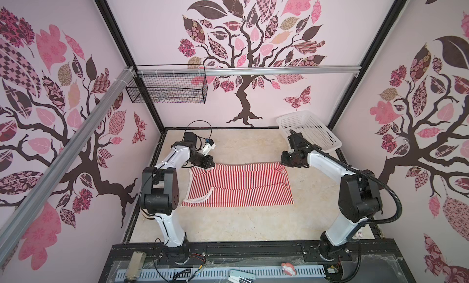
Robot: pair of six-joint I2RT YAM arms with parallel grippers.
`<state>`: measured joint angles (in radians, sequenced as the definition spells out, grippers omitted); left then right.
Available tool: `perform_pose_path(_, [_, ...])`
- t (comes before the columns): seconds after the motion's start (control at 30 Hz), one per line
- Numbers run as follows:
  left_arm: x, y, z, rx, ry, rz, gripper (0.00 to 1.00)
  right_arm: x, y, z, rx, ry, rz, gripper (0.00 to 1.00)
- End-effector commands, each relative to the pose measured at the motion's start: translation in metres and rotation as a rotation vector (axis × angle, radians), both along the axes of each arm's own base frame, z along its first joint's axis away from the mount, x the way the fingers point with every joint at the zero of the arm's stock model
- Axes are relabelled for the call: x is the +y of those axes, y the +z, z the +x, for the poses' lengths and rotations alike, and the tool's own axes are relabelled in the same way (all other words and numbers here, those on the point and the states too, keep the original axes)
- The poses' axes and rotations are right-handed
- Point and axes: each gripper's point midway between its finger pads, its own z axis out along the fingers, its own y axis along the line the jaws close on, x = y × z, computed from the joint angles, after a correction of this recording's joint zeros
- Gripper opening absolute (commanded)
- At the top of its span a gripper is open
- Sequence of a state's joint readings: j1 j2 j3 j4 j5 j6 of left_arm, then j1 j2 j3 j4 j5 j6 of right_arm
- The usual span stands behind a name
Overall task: Fold and stack tank tops
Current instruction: Fold the tank top at the center of the table.
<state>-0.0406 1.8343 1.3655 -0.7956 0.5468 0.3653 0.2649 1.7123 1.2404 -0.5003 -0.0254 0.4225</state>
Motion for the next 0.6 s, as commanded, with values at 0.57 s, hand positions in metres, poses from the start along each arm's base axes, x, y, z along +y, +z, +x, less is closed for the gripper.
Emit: perform_pose_path(0.57, [0.007, -0.024, -0.056, 0.013, -0.029, 0.022, 0.01, -0.007, -0.016, -0.043, 0.028, 0.009, 0.029, 0.10])
